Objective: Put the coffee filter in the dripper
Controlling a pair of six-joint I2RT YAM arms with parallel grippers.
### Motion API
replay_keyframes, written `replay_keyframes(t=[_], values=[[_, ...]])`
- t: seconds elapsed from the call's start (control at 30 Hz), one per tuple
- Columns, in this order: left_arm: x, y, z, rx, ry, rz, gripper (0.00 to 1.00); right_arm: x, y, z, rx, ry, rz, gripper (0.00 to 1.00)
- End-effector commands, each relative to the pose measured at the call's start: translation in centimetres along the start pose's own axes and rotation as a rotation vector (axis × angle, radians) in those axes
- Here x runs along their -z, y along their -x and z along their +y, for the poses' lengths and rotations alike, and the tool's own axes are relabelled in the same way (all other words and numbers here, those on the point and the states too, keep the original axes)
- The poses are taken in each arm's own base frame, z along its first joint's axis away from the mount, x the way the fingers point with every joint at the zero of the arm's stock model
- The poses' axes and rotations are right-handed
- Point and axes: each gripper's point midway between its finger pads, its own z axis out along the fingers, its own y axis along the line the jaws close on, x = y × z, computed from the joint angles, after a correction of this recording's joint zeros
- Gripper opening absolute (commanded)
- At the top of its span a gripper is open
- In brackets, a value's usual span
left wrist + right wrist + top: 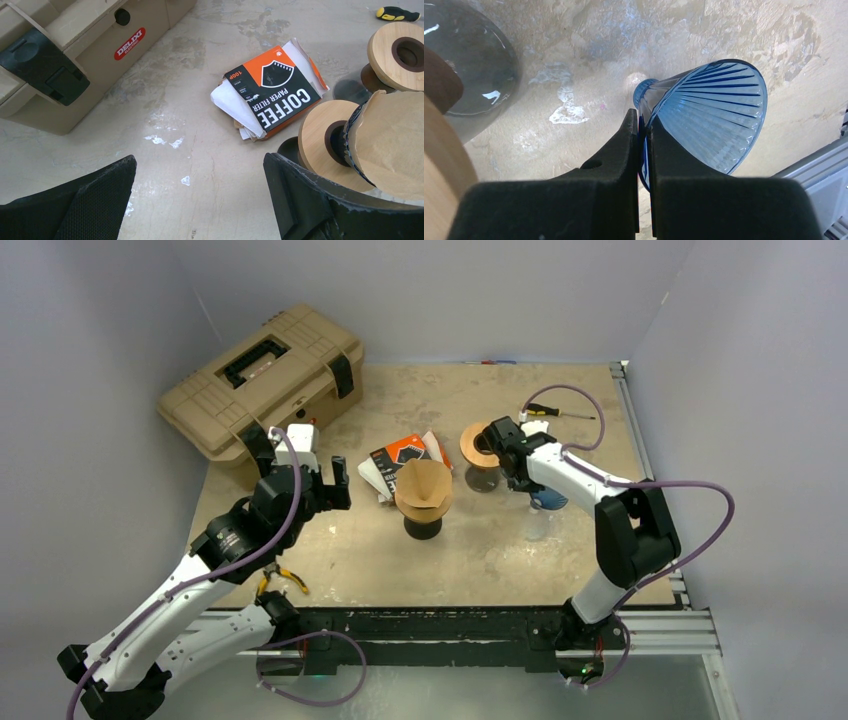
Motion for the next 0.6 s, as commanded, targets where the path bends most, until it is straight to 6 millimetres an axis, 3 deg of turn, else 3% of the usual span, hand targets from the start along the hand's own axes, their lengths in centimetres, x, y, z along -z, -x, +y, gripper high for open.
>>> replay_keyframes(t=[0.0, 0.57], values=[[0.4, 0.8, -0.1, 0.014, -0.014, -0.020, 0.99, 0.6, 0.1, -1.0, 0.004, -0.015, -0.015, 0.01], [0.3, 0.7, -0.2, 0.008, -0.018, -0.016, 0.99, 1.3, -0.2, 0.1, 0.024, 0.090, -0.003, 0.11]])
